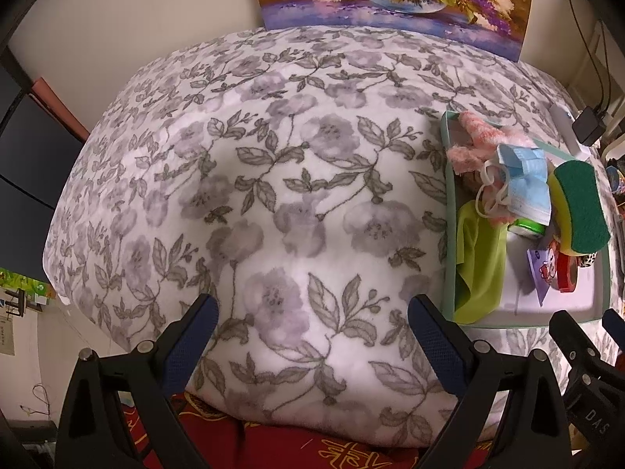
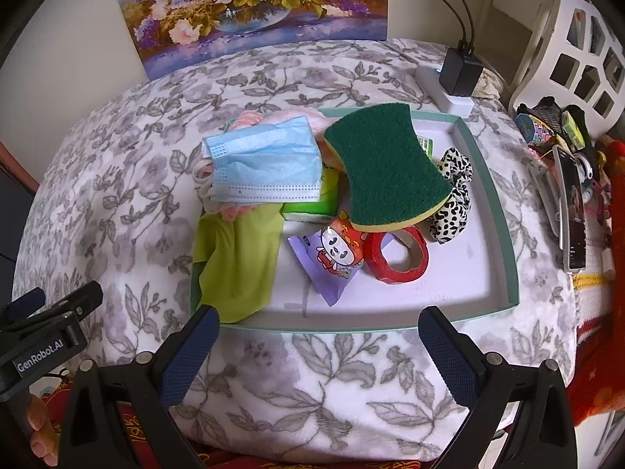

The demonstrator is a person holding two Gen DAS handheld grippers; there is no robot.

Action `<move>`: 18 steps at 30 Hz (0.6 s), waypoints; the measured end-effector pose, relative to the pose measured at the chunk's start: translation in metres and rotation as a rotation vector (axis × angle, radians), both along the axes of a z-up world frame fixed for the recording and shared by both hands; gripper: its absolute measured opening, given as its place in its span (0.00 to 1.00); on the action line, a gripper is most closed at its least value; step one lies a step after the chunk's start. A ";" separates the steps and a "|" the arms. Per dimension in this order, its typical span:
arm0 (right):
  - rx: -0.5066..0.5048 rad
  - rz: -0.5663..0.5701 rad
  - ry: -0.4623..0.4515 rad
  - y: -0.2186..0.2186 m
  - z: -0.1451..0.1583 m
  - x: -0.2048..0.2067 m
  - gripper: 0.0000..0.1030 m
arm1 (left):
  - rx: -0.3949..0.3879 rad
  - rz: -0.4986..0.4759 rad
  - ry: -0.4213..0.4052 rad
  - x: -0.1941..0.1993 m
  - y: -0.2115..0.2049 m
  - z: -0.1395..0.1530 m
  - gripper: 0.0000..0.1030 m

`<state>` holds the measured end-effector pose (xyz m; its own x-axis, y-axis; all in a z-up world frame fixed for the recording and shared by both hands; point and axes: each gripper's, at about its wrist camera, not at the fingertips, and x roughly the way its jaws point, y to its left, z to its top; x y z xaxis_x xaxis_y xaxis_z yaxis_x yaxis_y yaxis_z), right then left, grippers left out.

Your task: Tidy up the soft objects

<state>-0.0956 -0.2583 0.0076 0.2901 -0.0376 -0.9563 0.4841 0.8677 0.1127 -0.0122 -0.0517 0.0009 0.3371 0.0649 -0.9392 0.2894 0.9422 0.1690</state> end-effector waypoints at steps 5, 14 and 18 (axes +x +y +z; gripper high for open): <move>-0.001 0.001 0.008 -0.001 -0.001 0.000 1.00 | 0.001 0.008 0.015 0.001 0.003 -0.002 0.95; -0.012 -0.007 0.022 -0.003 -0.003 0.000 1.00 | 0.012 0.024 0.030 0.002 0.009 -0.005 0.95; -0.014 -0.005 0.025 -0.003 -0.003 0.000 1.00 | 0.016 0.029 0.035 0.003 0.009 -0.006 0.95</move>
